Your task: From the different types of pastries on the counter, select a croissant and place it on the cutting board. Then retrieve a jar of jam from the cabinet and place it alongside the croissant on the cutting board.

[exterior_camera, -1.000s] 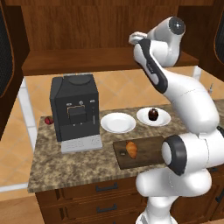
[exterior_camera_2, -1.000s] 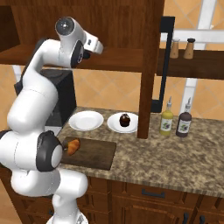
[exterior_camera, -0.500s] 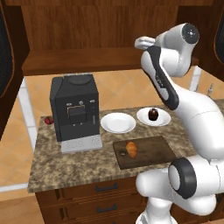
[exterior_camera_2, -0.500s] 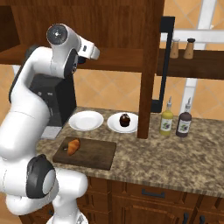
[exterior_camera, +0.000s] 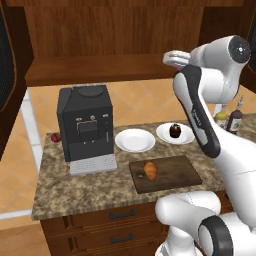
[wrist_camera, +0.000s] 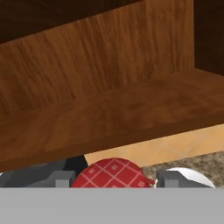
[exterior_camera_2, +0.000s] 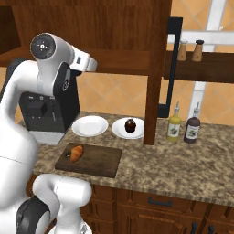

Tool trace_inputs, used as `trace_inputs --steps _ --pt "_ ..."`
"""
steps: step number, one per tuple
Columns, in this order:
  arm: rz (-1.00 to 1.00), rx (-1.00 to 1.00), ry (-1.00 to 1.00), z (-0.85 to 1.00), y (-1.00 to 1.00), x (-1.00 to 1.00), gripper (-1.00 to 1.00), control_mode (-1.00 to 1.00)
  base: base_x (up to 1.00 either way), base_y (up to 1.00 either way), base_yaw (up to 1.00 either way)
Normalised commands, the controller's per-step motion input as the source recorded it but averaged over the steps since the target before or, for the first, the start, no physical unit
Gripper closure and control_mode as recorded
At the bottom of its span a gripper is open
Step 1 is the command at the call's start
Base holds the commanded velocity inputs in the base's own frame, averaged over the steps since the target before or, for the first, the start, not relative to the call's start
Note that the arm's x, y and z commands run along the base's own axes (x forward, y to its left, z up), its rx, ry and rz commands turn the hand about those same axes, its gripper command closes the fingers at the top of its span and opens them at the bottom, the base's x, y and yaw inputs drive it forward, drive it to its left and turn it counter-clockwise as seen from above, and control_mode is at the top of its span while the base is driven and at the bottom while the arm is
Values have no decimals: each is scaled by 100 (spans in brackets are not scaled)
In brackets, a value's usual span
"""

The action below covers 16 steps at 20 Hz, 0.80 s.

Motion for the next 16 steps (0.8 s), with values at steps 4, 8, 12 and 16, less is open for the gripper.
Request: trace_inputs --steps 4,8,12,16 --pt "0 0 0 -3 0 -75 100 -100 0 0 0" --pt "0 0 0 -20 0 -71 100 -100 0 0 0" --pt "1 0 1 -64 0 -39 100 -100 0 0 0" --pt "2 0 1 -68 0 -25 100 -100 0 0 0"
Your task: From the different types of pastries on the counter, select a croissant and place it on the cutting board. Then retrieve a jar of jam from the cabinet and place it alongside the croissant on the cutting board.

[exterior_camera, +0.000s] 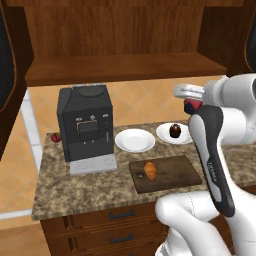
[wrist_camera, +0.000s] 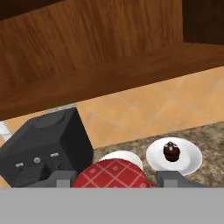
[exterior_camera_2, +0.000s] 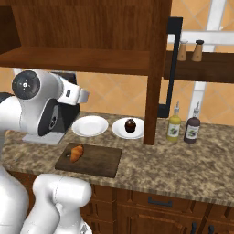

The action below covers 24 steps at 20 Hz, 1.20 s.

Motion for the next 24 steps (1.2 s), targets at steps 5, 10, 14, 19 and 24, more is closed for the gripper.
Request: trace_inputs --steps 5,10,14,19,24 --pt "0 0 1 -77 -1 -2 100 -100 0 0 0" --pt "0 0 4 -88 -16 0 100 -100 0 0 0" --pt "0 0 6 -82 -29 2 100 -100 0 0 0" --pt "-3 0 6 -24 -9 3 100 -100 0 0 0" --pt "0 3 1 -50 0 16 100 -100 0 0 0"
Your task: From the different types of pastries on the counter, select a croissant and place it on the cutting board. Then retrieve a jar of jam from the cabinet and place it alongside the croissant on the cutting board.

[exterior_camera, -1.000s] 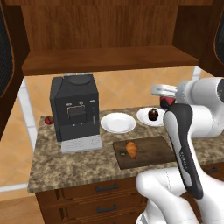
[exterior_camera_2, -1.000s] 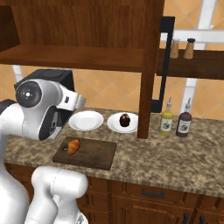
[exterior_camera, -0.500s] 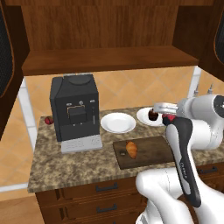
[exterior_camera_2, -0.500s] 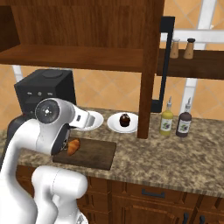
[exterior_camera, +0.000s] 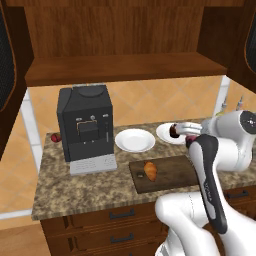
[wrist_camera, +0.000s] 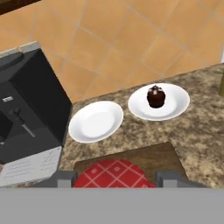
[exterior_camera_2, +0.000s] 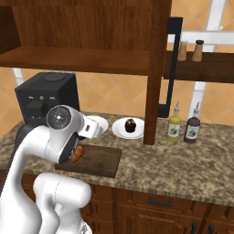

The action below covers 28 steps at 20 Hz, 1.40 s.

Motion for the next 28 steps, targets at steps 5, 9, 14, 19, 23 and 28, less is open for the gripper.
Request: trace_inputs --steps 5,9,14,19,23,28 --pt "0 1 0 -68 0 36 100 -100 0 0 0" --pt "0 0 0 -78 0 41 100 -100 0 0 0" --pt "0 -1 0 -76 0 43 100 -100 0 0 0" --pt "0 -8 -3 -53 0 40 100 -100 0 0 0" --pt "0 -5 -7 -19 16 16 100 -100 0 0 0" --pt "0 -1 0 -22 16 0 100 -100 0 0 0"
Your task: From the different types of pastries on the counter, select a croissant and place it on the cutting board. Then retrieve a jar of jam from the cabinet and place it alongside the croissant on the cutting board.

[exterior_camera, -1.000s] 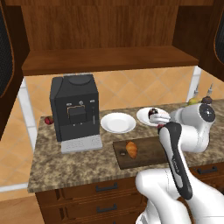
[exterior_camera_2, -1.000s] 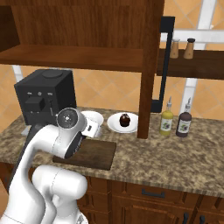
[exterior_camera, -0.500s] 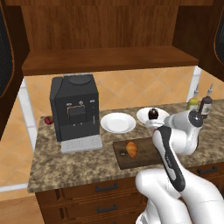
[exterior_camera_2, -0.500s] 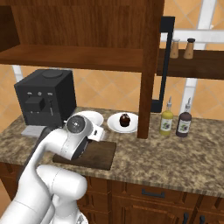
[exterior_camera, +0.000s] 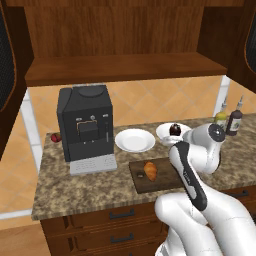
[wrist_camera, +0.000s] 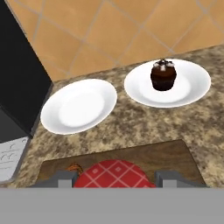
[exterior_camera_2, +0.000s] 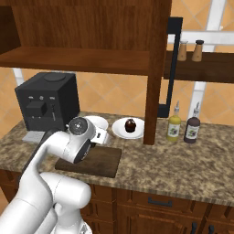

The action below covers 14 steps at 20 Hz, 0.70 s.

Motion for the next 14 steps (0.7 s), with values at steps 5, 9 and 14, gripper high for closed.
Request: trace_inputs --steps 5,9,14 --pt "0 -15 0 -49 0 1 100 -100 0 0 0" --pt "0 -19 0 -51 0 3 100 -100 0 0 0" --pt "0 -12 -1 -51 0 13 100 -100 0 0 0"
